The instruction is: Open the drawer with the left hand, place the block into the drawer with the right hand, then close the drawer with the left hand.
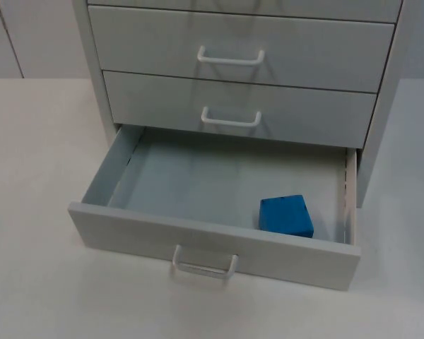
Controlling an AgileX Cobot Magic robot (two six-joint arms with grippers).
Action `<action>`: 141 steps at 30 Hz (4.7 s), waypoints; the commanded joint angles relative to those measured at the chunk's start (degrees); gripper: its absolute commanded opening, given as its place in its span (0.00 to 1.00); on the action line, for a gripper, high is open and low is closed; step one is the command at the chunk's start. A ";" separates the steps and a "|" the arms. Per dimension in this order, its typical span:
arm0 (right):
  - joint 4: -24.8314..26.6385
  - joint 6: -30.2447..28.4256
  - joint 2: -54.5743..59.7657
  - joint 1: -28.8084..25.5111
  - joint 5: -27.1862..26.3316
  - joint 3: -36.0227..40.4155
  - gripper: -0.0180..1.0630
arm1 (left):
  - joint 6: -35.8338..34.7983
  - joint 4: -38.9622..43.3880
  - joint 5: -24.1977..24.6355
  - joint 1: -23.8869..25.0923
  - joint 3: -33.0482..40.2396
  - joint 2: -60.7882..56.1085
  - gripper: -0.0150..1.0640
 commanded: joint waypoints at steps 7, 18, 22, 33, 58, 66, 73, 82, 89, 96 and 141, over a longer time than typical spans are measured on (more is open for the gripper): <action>-0.20 -0.05 -0.25 0.10 0.39 -0.27 0.78 | -0.31 -1.34 -1.99 0.29 0.27 0.35 0.99; -0.20 -0.05 -0.25 0.10 0.53 -0.27 0.78 | -0.31 -9.89 -5.17 0.29 0.27 7.24 0.99; -0.20 -0.05 -0.25 0.10 0.63 -0.27 0.78 | 0.94 -11.03 -6.94 0.29 0.27 11.02 0.98; -0.20 -0.05 -0.25 0.10 0.63 -0.27 0.78 | 8.30 -22.99 -17.10 0.29 0.27 19.68 0.93; -0.20 -0.05 -0.25 0.10 0.63 -0.27 0.78 | 52.71 -36.45 -28.35 -15.53 0.27 46.67 0.01; -0.06 -0.05 -0.25 0.10 0.63 -0.27 0.78 | 52.49 -24.31 -38.20 -23.31 0.17 52.32 0.01; 0.07 -0.05 -0.25 0.10 0.63 -0.27 0.78 | 52.17 -21.48 -44.28 -23.11 0.17 57.52 0.01; 0.07 -0.05 -0.25 0.10 0.63 -0.27 0.78 | 52.17 -21.61 -53.07 -23.20 -0.02 61.81 0.01; -0.04 0.05 -0.25 0.10 0.63 -0.27 0.78 | 52.17 -21.98 -58.80 -23.10 -3.36 65.75 0.01; -0.04 0.05 -0.25 0.10 0.63 -0.27 0.78 | 52.25 -24.94 -65.95 -23.10 -5.84 68.32 0.01; -0.39 0.05 -0.25 0.10 0.53 -0.27 0.78 | 48.74 -33.78 -34.28 -22.59 -18.05 62.89 0.01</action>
